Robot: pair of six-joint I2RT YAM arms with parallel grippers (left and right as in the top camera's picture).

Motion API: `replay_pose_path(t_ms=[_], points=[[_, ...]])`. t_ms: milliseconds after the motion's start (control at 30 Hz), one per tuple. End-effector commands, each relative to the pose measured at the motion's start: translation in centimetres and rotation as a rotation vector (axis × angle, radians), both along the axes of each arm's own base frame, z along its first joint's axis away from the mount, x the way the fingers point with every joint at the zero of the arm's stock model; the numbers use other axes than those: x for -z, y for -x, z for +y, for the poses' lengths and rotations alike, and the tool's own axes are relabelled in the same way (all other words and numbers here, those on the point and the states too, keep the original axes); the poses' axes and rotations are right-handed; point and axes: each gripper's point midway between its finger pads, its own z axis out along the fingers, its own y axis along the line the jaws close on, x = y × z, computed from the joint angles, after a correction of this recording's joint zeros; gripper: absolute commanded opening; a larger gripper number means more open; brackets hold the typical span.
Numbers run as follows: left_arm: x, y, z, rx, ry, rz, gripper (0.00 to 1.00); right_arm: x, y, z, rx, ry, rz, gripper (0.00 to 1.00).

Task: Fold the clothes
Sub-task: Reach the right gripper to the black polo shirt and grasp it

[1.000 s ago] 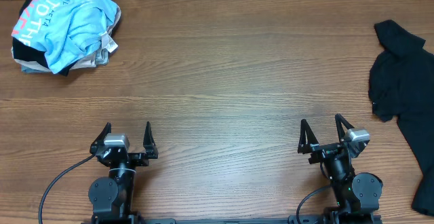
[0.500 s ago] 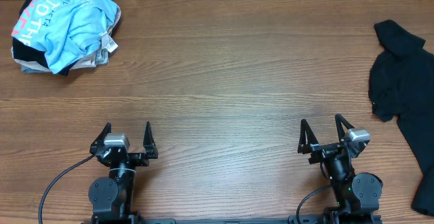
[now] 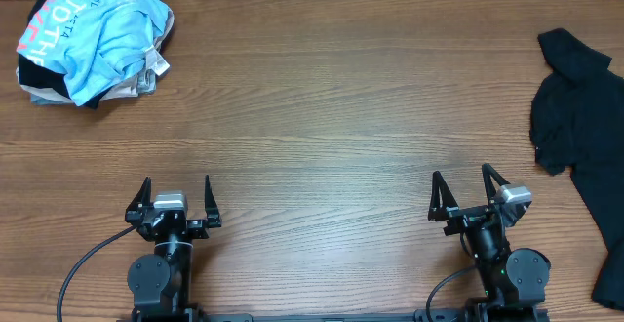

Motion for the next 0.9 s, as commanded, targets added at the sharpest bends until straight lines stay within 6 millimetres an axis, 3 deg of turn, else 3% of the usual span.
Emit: replay_pose_path(t_ms=[0,67,233,333,500,700,867], points=[[0.1,0.0,0.3,-0.011,-0.017,-0.003,1.0,-0.5,0.2,1.0,-0.056,-0.004,-0.028,1.0],[-0.4,0.0,-0.1,0.008,0.023,-0.024,1.0,-1.2,0.3,1.1,-0.063,-0.004,-0.049,1.0],[-2.9,0.3,-3.5,0.202,0.052,-0.095,1.0,-6.5,1.5,0.9,-0.057,-0.003,-0.141,1.0],[-5.6,0.9,-4.2,0.247,0.048,-0.122,1.0,-9.9,2.3,0.1,-0.011,-0.006,-0.154,1.0],[-11.6,1.9,-4.3,0.247,0.043,-0.147,1.0,-15.8,2.8,-1.1,0.062,0.048,-0.127,1.0],[-16.1,0.8,-4.2,0.243,0.059,-0.017,1.0,-21.8,0.7,-1.2,0.067,0.055,0.017,1.0],[-17.2,-1.3,-3.9,0.235,0.06,0.158,1.0,-24.0,-2.5,-1.3,0.071,0.067,0.259,1.0]])
